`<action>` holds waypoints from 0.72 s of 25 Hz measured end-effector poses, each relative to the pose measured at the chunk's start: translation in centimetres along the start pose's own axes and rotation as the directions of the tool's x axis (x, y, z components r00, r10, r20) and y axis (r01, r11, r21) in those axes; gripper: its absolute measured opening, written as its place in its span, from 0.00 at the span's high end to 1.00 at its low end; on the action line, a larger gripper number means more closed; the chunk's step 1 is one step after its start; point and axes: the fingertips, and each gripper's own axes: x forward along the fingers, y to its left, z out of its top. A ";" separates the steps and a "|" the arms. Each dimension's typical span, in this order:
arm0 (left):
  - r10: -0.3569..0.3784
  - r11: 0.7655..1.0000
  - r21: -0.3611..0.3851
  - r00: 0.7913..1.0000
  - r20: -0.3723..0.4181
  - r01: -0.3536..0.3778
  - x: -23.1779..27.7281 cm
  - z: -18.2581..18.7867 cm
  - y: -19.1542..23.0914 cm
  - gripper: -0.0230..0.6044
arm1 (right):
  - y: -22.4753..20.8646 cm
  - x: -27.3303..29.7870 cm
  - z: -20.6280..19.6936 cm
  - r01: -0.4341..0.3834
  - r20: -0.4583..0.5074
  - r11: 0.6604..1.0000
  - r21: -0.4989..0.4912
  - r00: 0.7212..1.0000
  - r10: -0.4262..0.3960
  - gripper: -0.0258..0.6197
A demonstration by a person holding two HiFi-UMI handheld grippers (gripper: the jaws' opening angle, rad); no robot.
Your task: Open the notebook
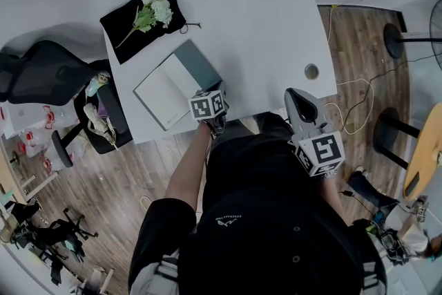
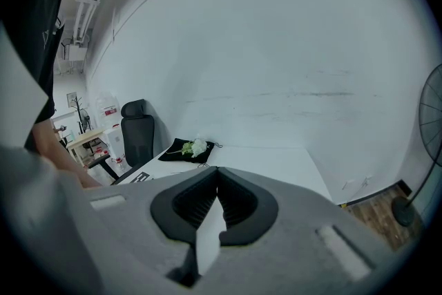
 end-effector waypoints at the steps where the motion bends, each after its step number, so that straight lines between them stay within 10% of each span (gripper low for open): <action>1: 0.001 1.000 0.000 1.000 0.000 -0.001 0.0 0.0 0.0 0.95 | 0.0 0.0 0.0 0.001 0.000 1.000 -0.001 1.000 -0.001 0.95; 18: 0.043 0.997 0.060 0.999 0.003 -0.043 0.0 0.0 -0.6 0.93 | 0.1 -0.5 -0.5 0.011 0.003 1.000 0.003 1.000 -0.011 0.95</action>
